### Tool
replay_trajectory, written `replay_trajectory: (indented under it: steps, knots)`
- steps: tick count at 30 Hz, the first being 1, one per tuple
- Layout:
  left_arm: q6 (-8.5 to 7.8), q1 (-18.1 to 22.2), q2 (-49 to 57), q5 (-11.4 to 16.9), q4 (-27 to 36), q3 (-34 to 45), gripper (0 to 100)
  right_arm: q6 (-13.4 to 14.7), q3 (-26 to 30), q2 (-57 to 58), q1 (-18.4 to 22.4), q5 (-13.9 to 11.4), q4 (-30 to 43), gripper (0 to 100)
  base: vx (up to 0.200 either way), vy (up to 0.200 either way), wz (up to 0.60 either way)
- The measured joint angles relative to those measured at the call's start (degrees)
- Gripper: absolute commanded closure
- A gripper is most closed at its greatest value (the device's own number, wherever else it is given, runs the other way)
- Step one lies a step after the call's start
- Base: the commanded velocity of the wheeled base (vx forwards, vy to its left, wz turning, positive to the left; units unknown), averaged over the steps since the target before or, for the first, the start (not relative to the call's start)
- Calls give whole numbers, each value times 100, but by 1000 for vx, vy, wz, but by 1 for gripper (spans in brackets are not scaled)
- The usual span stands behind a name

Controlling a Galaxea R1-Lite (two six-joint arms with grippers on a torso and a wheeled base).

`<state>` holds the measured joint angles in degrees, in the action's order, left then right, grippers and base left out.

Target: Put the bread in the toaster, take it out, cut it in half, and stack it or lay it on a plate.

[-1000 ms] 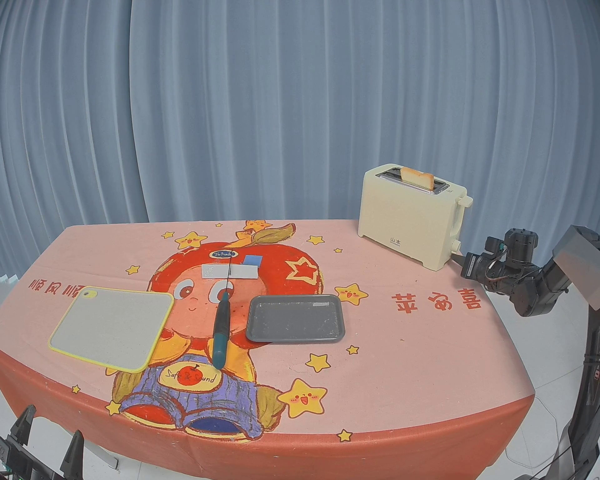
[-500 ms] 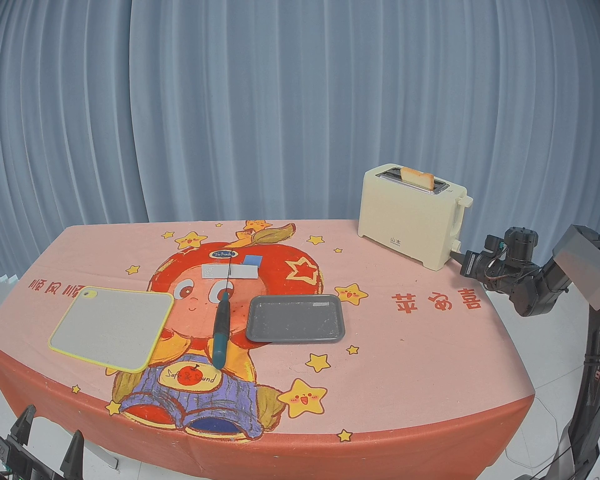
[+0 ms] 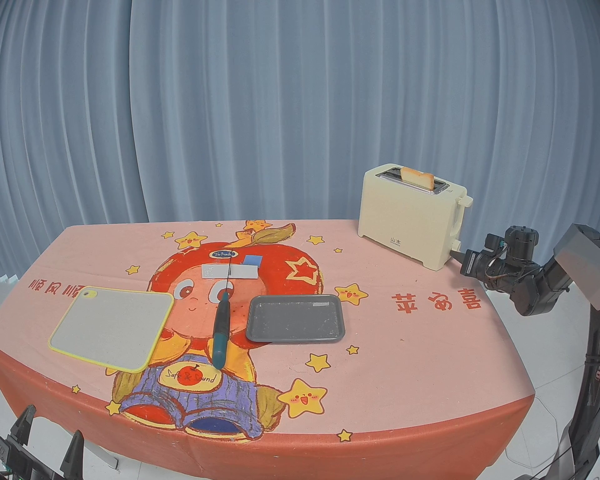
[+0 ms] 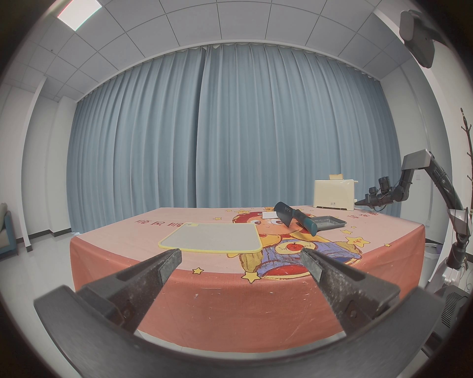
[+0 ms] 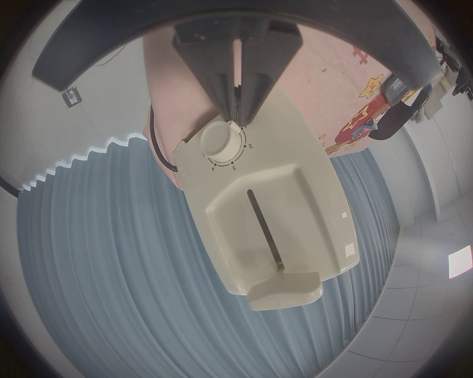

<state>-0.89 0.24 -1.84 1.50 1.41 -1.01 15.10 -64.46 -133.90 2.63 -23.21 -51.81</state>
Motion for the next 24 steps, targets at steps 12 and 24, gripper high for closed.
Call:
replay_trajectory:
  steps: [12,24]
  knots:
    - [0,0,0,0,0,0,0,-35,99,50,-7,12,-2,100,0,0,0]
    - [0,0,0,0,0,0,0,-30,110,5,6,12,-2,100,0,0,0]
